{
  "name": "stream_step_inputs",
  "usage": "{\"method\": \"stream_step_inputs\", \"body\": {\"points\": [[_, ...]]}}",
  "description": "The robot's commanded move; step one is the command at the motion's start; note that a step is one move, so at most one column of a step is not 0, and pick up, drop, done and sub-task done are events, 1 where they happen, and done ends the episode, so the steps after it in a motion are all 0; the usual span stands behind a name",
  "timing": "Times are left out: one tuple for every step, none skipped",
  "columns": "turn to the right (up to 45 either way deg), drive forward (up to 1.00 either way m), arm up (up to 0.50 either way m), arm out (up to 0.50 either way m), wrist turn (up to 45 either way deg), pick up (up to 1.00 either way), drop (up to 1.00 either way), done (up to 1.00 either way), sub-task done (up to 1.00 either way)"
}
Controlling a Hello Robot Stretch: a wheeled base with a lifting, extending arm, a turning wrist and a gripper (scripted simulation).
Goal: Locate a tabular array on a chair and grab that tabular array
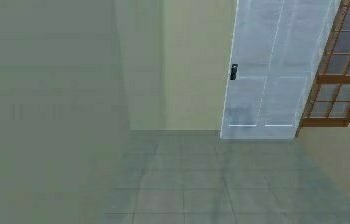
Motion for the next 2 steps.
{"method": "stream_step_inputs", "body": {"points": [[21.0, 0.00, 0.00, 0.00, 0.0, 0.00, 0.00, 0.00, 0.00], [0.0, 0.95, 0.00, 0.00, 0.0, 0.00, 0.00, 0.00, 0.00]]}}
